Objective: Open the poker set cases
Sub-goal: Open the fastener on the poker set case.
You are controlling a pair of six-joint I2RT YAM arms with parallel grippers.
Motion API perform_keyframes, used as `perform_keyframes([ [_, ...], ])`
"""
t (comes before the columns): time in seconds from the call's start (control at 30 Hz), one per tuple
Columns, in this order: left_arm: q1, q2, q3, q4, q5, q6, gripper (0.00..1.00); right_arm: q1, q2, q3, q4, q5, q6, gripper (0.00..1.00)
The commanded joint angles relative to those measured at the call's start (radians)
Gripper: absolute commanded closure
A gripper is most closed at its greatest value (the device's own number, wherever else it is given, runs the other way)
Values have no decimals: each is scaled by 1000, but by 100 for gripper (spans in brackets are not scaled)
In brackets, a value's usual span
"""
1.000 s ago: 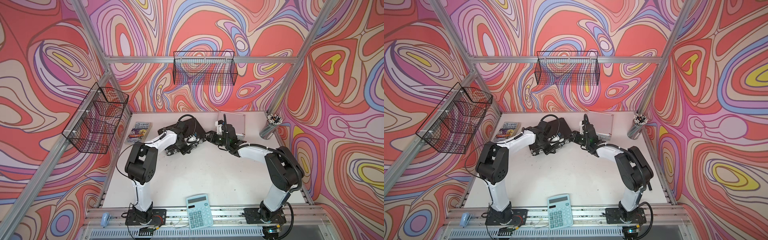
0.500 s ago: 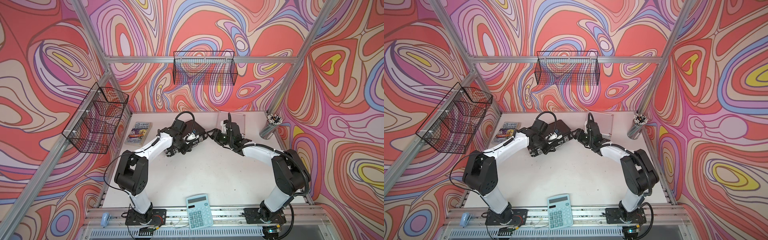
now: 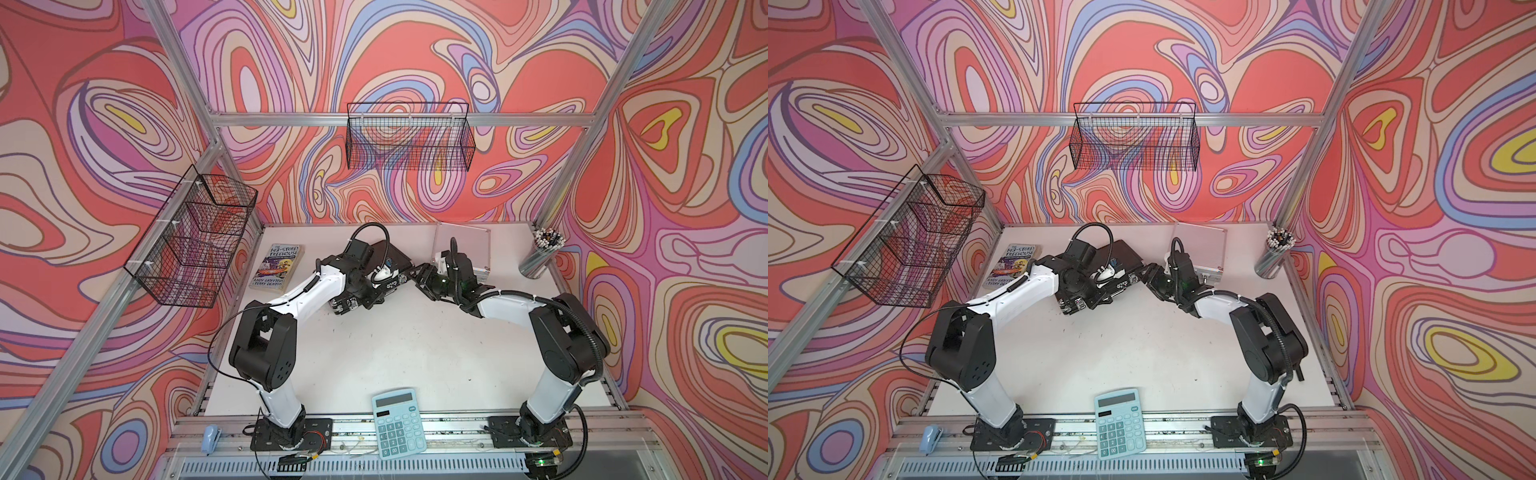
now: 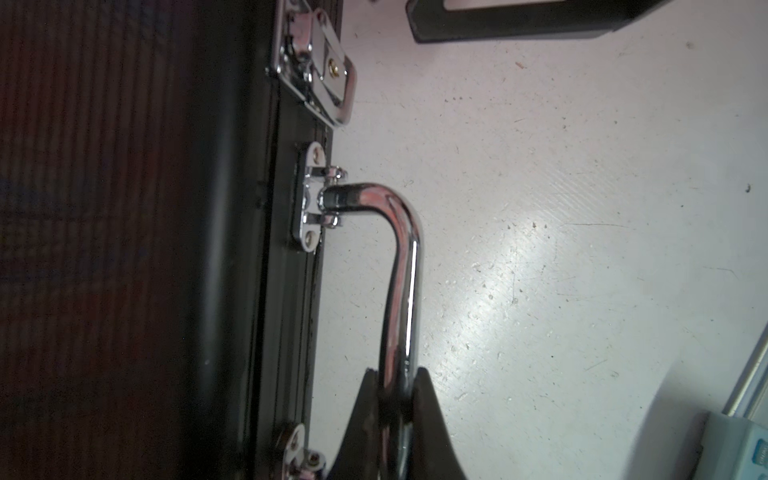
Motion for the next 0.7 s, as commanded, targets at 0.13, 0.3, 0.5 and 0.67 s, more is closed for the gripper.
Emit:
perform_keyframes([
  [0.13,-27,-28,28,46,81,-5,100,43,72,24,79,21,54,25],
  [0.3,-28,-27,29,45,89,-3,100,47,95,26,137,33,85,26],
  [0.5,-34,-29,26,41,87,1,100,47,101,49,147,53,86,31],
  [0.67,-38,-23,28,40,83,3,100,48,118,57,179,58,99,41],
])
